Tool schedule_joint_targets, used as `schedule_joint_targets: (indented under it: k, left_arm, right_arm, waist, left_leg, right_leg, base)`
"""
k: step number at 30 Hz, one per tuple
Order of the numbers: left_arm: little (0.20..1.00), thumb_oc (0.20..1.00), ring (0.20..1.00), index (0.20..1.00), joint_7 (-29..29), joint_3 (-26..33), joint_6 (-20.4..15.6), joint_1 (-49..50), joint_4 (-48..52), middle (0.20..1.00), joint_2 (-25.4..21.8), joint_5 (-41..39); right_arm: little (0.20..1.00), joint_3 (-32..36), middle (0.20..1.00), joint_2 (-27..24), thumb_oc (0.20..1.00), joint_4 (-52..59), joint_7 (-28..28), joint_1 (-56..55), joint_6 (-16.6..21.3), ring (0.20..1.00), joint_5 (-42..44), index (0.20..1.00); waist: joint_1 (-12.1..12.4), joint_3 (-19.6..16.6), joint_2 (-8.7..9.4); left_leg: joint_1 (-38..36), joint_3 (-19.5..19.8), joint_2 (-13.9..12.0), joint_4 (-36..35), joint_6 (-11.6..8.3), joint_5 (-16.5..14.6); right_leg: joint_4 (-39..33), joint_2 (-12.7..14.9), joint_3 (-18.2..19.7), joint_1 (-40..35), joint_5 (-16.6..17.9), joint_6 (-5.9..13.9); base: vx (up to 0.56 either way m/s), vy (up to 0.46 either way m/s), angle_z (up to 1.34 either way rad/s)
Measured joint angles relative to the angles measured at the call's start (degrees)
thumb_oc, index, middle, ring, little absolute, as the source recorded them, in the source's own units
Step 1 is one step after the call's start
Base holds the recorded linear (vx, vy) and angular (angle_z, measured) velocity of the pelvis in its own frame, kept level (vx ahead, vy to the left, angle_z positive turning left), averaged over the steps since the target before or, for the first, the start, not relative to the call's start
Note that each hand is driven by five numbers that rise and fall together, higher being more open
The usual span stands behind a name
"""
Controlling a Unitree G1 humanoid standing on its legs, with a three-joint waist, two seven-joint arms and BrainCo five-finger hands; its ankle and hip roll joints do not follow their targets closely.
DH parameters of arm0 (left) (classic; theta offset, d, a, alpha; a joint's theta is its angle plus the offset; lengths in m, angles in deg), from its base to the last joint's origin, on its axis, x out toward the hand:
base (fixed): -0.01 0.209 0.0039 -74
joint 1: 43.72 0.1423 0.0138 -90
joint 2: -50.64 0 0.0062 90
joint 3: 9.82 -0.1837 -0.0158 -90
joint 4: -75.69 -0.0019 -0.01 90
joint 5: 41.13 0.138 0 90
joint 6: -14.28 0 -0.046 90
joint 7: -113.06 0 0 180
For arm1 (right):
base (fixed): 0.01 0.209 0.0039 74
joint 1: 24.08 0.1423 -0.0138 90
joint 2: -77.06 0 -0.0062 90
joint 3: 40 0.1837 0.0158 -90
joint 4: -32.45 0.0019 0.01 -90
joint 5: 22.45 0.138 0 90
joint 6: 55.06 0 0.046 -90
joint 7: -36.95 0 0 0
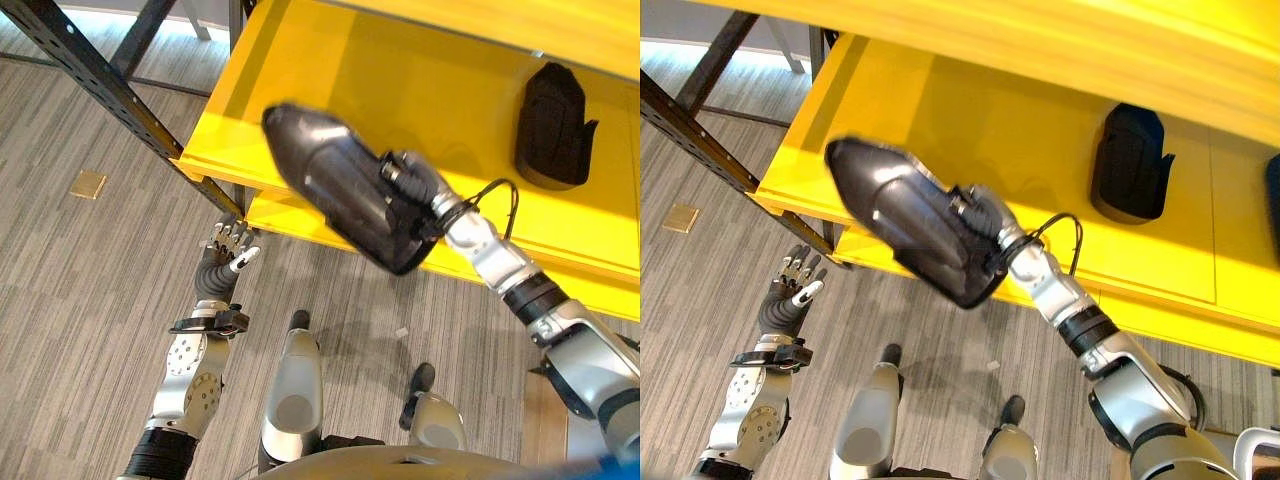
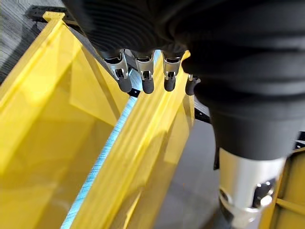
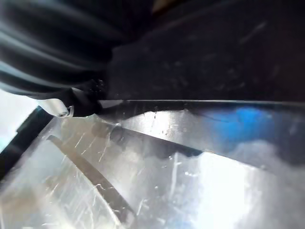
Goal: Move parts from the plastic box to the shelf.
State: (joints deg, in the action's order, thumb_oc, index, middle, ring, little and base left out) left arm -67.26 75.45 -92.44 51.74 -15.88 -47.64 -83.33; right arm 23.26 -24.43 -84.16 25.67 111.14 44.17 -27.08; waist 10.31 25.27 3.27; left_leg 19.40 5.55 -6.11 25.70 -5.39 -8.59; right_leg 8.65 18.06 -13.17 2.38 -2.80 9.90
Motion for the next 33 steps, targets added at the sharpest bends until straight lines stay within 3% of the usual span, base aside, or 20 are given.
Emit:
schedule_joint_targets:
  k: [7,14,17,26,27,33]
  left_arm:
    - [1.000,1.000,1.000,1.000,0.0,-1.7,-0.1,-1.4,0.0,1.000,-1.9,-0.2]
    - [1.000,1.000,1.000,1.000,0.0,-4.4,-0.1,-2.7,0.1,1.000,-2.4,-2.1]
    - [1.000,1.000,1.000,1.000,-0.1,-4.5,-0.1,-2.6,0.2,1.000,-3.7,-2.2]
    - [1.000,1.000,1.000,1.000,-0.7,-7.9,-0.2,-6.1,0.4,1.000,-4.1,-2.3]
    - [1.000,1.000,1.000,1.000,-1.3,-8.8,-0.2,-6.5,0.5,1.000,-4.1,-2.3]
    - [1.000,1.000,1.000,1.000,-2.5,-9.9,-0.2,-6.5,0.5,1.000,-4.1,-2.3]
  right_arm:
    - [0.200,4.7,0.200,-2.4,0.200,-2.2,-6.6,9.0,-0.3,0.200,4.6,0.200]
    - [0.200,6.4,0.200,-1.9,0.200,-10.4,-11.1,19.2,-0.3,0.200,11.6,0.200]
    - [0.200,6.0,0.200,-1.8,0.200,-19.5,-11.9,24.7,-0.3,0.200,14.8,0.200]
    - [0.200,7.2,0.200,2.2,0.200,-33.2,-14.3,29.3,-0.4,0.200,23.9,0.200]
    - [0.200,7.8,0.200,2.3,0.200,-35.8,-14.3,29.3,-0.5,0.200,26.4,0.200]
    - [0.200,8.3,0.200,1.9,0.200,-40.8,-15.2,29.3,-0.9,0.200,29.4,0.200]
  waist:
    - [-0.2,1.5,-0.76]
    - [-0.1,2.8,-2.03]
    - [0.3,3.1,-2.38]
    - [0.4,4.4,-4.53]
    - [0.6,4.8,-5.31]
    - [1.4,5.2,-6.00]
  left_leg:
    - [1.9,0.0,0.0,1.7,0.31,-0.2]
    - [3.3,-0.1,0.0,2.7,0.46,-0.3]
    - [3.9,0.1,0.1,2.9,0.42,-0.2]
    - [7.3,0.9,0.6,4.7,0.46,-0.2]
    - [7.3,1.0,0.8,4.8,0.50,-0.1]
    - [8.4,1.5,1.7,5.4,0.57,0.0]
  right_leg:
    - [1.9,0.2,0.7,2.3,0.0,-0.03]
    - [2.5,0.2,1.2,3.5,0.0,0.04]
    - [2.9,0.2,1.2,4.3,0.0,0.03]
    - [5.7,0.6,1.1,7.7,-0.8,0.71]
    - [6.2,0.9,1.1,7.9,-1.2,0.70]
    - [8.3,1.8,1.0,9.3,-2.4,1.45]
  base:
    - [-0.03,0.007,-0.02]
    - [-0.03,0.005,-0.01]
    - [-0.05,0.007,0.02]
    - [-0.03,0.007,0.04]
    - [-0.01,0.006,0.04]
    - [0.00,-0.001,0.06]
